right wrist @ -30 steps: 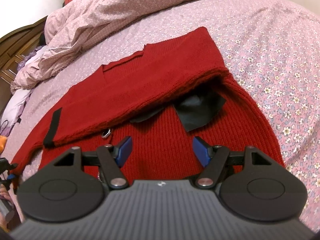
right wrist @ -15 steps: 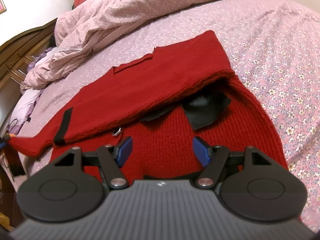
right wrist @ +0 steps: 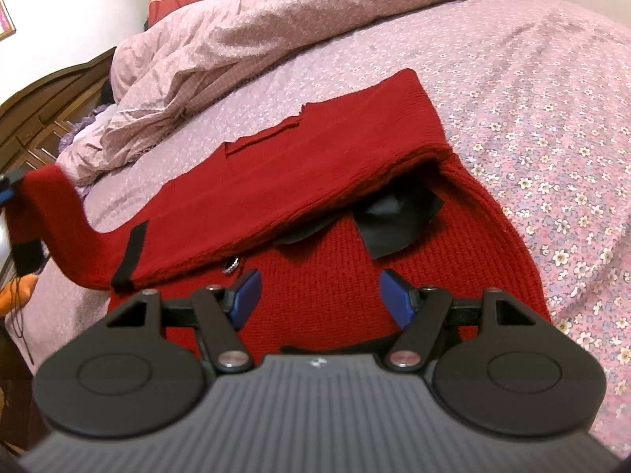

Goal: Fold small clothes
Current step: 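Fold the held sleeve across the body toward the right gripper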

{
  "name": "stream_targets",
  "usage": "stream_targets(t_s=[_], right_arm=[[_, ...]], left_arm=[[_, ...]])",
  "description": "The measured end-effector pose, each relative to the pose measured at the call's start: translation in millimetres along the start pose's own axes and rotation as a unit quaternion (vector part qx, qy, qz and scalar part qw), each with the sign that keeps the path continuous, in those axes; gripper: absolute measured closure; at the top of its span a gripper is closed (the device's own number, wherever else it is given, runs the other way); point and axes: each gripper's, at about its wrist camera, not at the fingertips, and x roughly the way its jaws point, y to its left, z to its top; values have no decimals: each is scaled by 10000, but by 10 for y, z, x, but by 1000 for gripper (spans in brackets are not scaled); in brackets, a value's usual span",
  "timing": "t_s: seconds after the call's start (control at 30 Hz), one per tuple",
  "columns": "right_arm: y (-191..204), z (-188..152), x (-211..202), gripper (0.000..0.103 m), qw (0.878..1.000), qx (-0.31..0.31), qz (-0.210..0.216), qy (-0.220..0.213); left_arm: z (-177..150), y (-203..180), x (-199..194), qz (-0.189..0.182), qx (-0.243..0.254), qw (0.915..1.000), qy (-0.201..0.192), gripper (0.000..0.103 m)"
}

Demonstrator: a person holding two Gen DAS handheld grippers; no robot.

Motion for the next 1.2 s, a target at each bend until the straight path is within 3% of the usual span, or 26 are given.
stream_targets(t_s=[0.27,0.53,0.8,1.03,1.2], right_arm=[[-69,-15,-16,33,9999,95,-31,-53],[-119,-37,-14,33,9998,189,-54,-46],[-129,-51,9,33,9997,244,-80,13],[-77,-20,-7,33,9998,140,-151,-13],[65,25,25,33,9999,-150,-51,-4]], left_arm=[[-612,-519,411,-387,638,9936,844,87],[-1123,-667,858,-488,1123,9777,1707,87],[-1328,-631,934,-345,1488,9613,2291,83],[-1333,-568,723,-103,2035,9484,2431,39],[-1285,-288,569,369,1862,9490,2518,34]])
